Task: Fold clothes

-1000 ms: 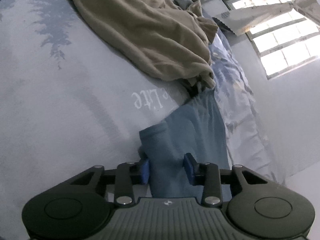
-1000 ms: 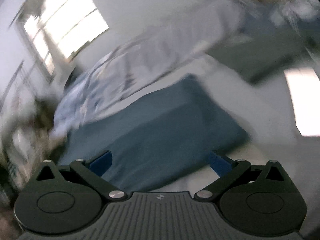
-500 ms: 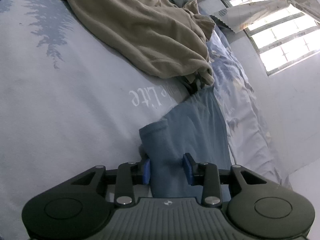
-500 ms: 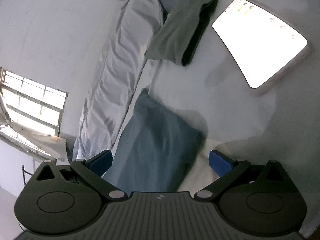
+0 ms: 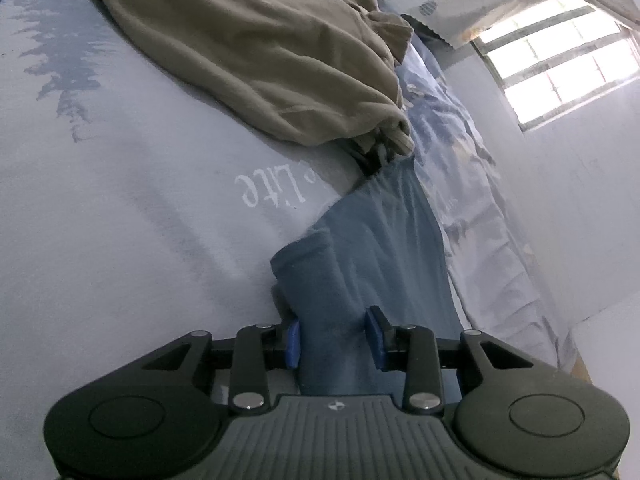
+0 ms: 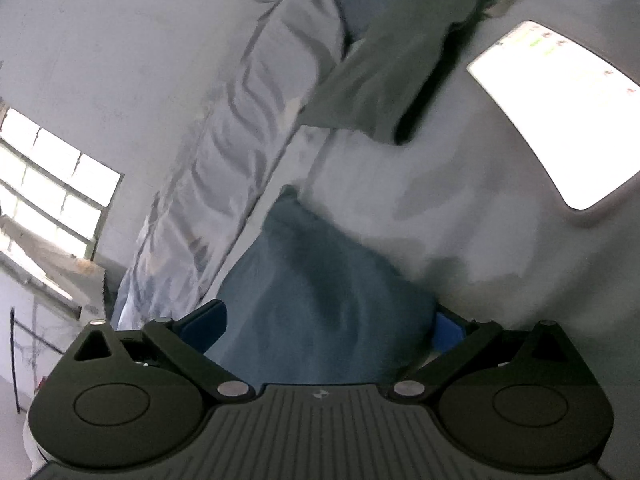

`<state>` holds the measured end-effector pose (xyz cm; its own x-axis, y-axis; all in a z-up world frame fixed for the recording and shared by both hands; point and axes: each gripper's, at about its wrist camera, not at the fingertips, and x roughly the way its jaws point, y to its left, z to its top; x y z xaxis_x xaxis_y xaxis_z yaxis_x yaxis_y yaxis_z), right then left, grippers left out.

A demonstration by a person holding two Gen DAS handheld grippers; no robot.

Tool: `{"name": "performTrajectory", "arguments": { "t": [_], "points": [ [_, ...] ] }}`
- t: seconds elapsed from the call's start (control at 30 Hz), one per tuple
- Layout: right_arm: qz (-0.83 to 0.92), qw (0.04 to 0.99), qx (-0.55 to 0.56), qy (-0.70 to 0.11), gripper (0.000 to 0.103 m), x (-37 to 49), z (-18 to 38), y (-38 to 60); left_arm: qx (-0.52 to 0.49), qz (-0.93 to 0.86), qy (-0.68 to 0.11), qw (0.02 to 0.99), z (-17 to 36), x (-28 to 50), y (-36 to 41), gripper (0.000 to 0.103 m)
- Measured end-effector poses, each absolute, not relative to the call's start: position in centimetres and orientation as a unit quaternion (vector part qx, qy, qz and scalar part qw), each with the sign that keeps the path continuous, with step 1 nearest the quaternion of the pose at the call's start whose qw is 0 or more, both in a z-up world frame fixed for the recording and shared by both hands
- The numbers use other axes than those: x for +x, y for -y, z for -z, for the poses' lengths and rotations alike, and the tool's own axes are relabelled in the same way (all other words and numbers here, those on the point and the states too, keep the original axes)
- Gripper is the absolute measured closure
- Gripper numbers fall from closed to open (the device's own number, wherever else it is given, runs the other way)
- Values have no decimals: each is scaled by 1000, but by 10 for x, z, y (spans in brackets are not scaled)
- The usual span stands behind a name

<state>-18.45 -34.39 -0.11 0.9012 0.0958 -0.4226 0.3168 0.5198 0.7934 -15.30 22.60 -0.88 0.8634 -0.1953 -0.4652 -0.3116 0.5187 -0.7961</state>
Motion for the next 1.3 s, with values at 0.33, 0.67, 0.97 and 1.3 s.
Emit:
{"name": "performTrajectory", "arguments": {
  "t": [0.33,0.67,0.97,1.3],
  "points": [
    [97,851,467,-221,30,-190,1,338,-503,-28,-264,823,13,-154,-232,84],
    [103,855,448,-238,88,-187,2,333,-530,-33,-250,809,13,-160,-235,89],
    [78,873,441,-193,93,-207,-28,329,-546,-15,-207,812,-5,-182,-239,94],
    [62,891,432,-128,96,-248,-77,326,-527,41,-183,829,-56,-212,-239,96]
  ]
}}
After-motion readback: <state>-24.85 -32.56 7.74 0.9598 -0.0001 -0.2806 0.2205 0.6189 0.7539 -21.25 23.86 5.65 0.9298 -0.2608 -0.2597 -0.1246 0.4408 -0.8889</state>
